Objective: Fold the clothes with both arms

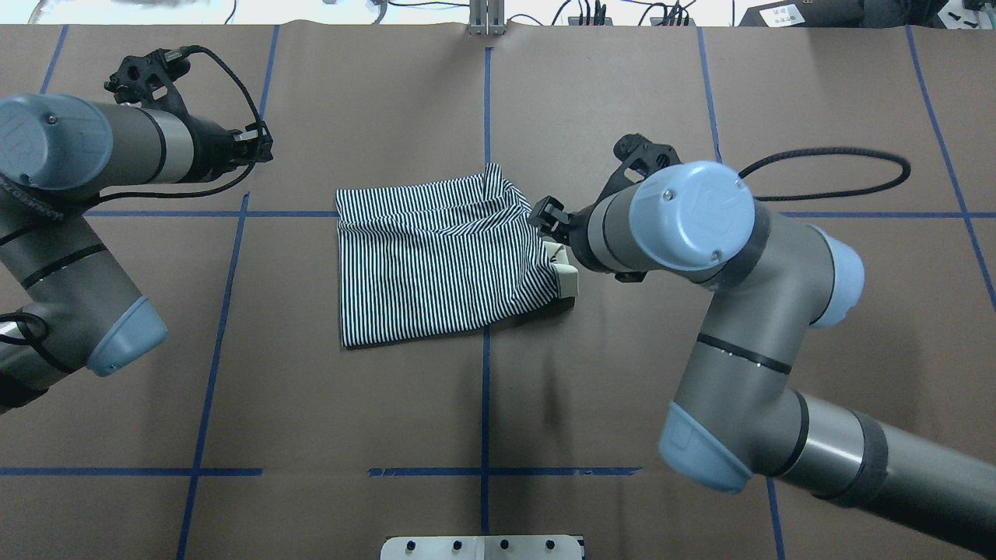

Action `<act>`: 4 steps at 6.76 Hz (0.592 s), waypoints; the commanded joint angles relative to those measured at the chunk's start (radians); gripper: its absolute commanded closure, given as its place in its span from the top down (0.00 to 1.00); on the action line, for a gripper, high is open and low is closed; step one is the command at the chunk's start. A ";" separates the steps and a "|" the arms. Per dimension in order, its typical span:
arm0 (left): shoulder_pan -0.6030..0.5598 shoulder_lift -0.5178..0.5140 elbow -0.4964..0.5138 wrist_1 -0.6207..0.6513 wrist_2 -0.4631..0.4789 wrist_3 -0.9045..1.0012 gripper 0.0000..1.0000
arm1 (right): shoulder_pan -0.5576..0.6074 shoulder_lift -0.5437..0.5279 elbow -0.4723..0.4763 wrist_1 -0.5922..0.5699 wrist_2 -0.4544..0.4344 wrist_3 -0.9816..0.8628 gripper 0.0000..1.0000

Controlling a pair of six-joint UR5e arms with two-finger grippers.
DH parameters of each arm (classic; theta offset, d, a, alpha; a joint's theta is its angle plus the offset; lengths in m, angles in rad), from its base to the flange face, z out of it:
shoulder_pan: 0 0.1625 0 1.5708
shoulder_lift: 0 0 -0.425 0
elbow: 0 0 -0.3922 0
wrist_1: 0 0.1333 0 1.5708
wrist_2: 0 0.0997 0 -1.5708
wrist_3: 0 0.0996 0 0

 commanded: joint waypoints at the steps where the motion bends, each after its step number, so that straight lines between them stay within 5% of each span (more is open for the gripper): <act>1: 0.003 0.000 0.000 0.002 0.000 -0.004 0.00 | -0.053 0.014 -0.061 0.006 -0.031 0.042 0.00; 4: 0.003 -0.001 0.001 0.003 0.000 -0.008 0.00 | -0.032 0.113 -0.200 0.049 -0.035 0.036 0.00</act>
